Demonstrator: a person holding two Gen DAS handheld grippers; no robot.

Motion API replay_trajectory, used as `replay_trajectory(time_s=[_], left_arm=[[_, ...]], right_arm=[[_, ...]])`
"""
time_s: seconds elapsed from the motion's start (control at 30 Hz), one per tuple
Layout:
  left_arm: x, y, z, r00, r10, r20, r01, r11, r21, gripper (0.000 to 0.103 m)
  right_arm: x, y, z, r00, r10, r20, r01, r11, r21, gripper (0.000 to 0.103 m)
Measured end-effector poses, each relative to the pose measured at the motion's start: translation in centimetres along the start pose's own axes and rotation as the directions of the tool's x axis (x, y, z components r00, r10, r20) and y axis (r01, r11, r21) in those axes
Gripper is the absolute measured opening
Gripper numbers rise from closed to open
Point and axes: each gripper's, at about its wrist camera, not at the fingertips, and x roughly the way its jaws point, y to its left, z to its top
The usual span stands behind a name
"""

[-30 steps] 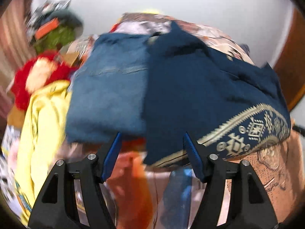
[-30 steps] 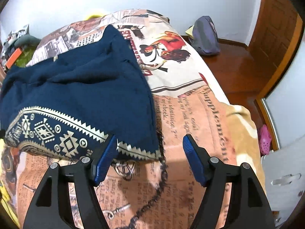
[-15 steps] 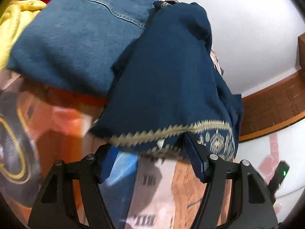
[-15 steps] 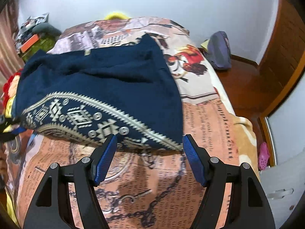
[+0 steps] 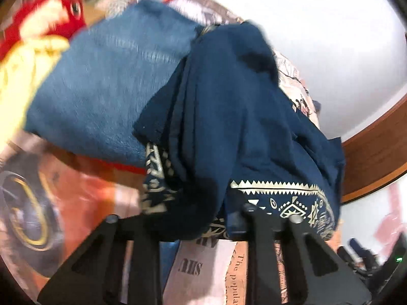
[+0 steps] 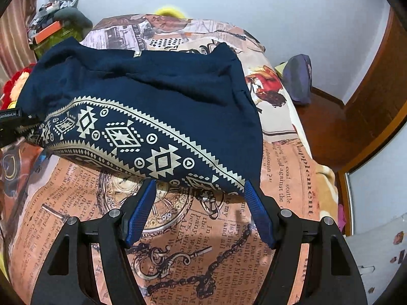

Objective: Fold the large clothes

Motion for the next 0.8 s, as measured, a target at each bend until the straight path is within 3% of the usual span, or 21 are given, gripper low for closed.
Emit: replay_trajectory(time_s=[0.23, 0.33, 0.43, 0.5, 0.67, 0.73, 0.8], left_arm=[[-5.3, -3.6, -0.6, 0.995, -0.054, 0.084, 0.046, 0.995, 0.093, 0.007], [-8.6, -3.5, -0.5, 0.987, -0.125, 0.1, 0.112, 0.986, 0.128, 0.007], [-10.8, -2.0, -0.7, 0.98, -0.134, 0.148, 0.113, 0.983, 0.142, 0.007], [-10.6, -0.6, -0.9, 0.98, -0.119, 0.157, 0.098, 0.986, 0.132, 0.007], [-6.5, 4.3, -1.8, 0.995, -0.072, 0.061, 0.073, 0.997, -0.006, 0.009], [-5.2, 5.2, -2.1, 0.998, -0.052, 0.039, 0.053, 0.999, -0.015, 0.011], [-4.4, 5.5, -2.4, 0.999, -0.037, 0.035, 0.038, 0.999, -0.014, 0.021]], right_arm=[[-2.6, -0.5, 0.5, 0.999, -0.002, 0.052, 0.001, 1.0, 0.027, 0.068], [-3.1, -0.6, 0.8, 0.998, -0.001, 0.062, -0.001, 0.999, 0.037, 0.068], [-3.5, -0.3, 1.0, 0.997, 0.003, 0.079, -0.006, 0.999, 0.034, 0.068], [-3.4, 0.1, 1.3, 0.997, 0.009, 0.082, -0.011, 1.0, 0.026, 0.068], [-2.3, 1.5, 1.7, 0.998, 0.021, 0.067, -0.021, 1.0, 0.0, 0.068], [-1.9, 2.0, 1.7, 0.998, 0.028, 0.06, -0.027, 1.0, -0.009, 0.068], [-1.4, 2.6, 1.8, 0.998, 0.033, 0.051, -0.031, 0.999, -0.022, 0.068]])
